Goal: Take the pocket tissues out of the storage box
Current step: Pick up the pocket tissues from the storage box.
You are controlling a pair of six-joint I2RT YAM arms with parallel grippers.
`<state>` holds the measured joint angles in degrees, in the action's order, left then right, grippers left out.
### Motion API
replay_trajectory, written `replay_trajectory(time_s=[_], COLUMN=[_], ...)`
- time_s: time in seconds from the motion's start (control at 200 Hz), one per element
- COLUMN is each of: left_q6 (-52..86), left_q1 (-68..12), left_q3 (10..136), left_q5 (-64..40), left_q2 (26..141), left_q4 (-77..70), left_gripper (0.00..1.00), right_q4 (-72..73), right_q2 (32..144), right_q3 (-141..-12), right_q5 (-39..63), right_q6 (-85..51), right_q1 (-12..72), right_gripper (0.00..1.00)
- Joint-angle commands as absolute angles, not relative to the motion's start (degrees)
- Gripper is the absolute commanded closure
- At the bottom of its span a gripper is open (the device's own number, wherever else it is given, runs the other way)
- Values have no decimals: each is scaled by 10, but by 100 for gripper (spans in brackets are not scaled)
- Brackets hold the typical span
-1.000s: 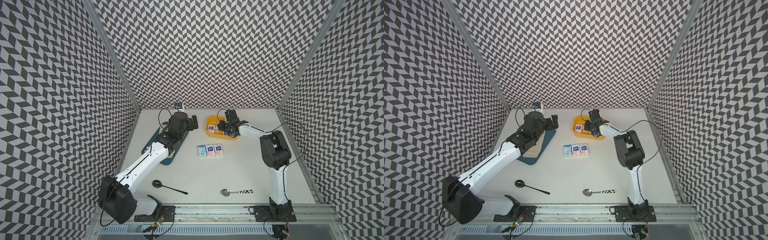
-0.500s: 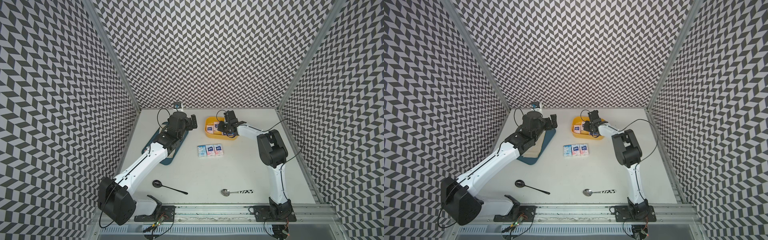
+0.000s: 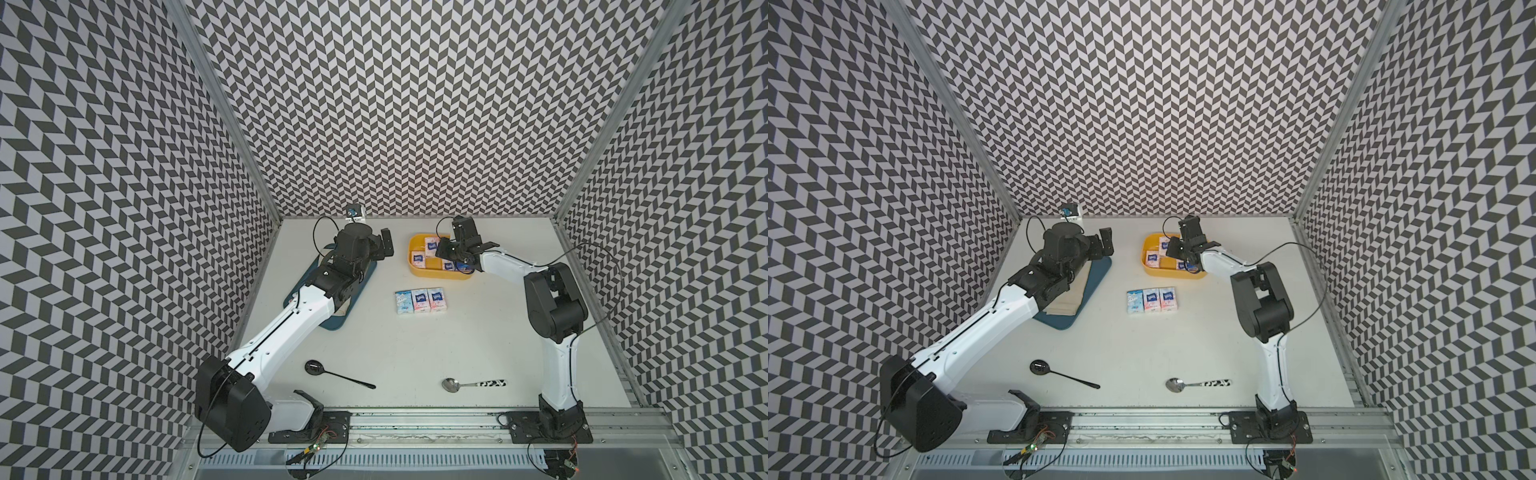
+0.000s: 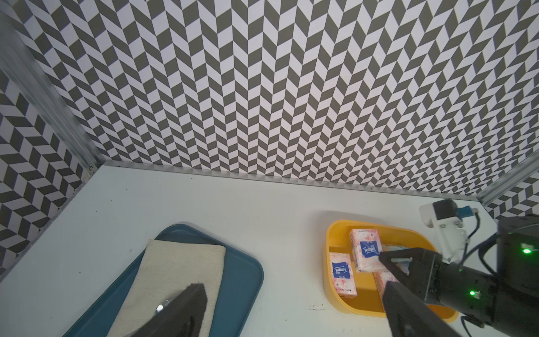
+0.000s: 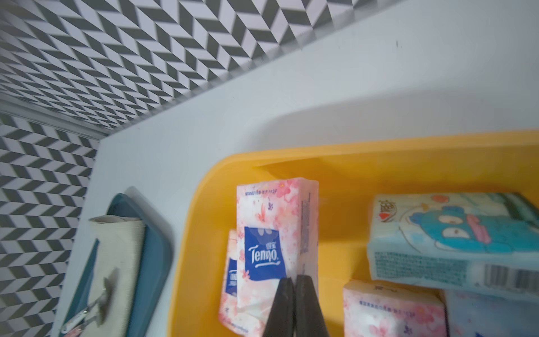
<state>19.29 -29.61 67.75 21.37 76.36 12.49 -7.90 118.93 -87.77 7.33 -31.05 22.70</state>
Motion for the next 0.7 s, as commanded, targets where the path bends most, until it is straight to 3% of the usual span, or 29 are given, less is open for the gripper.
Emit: replay_trajectory(time_s=[0.0,0.145,0.481,0.696], left_q6=[187,187,195,201], left_q1=[-291,-287,-282,-281], left_q3=[693,695,710,706], left_q5=[220,220,206,204], left_q2=[744,742,764,775], left_q4=[122,125,113,106], left_gripper=[1,1,1,1], right_q4=[-41,-66,-89,-75], right_q2=[1136,1076,849,795], right_q3=[-870,-829,-567,-450], right_q5=[77,79,91,105], right_q6=[-299,-277,-239,-244], right_q1=[226,221,216,216], right_gripper=[100,100,100,100])
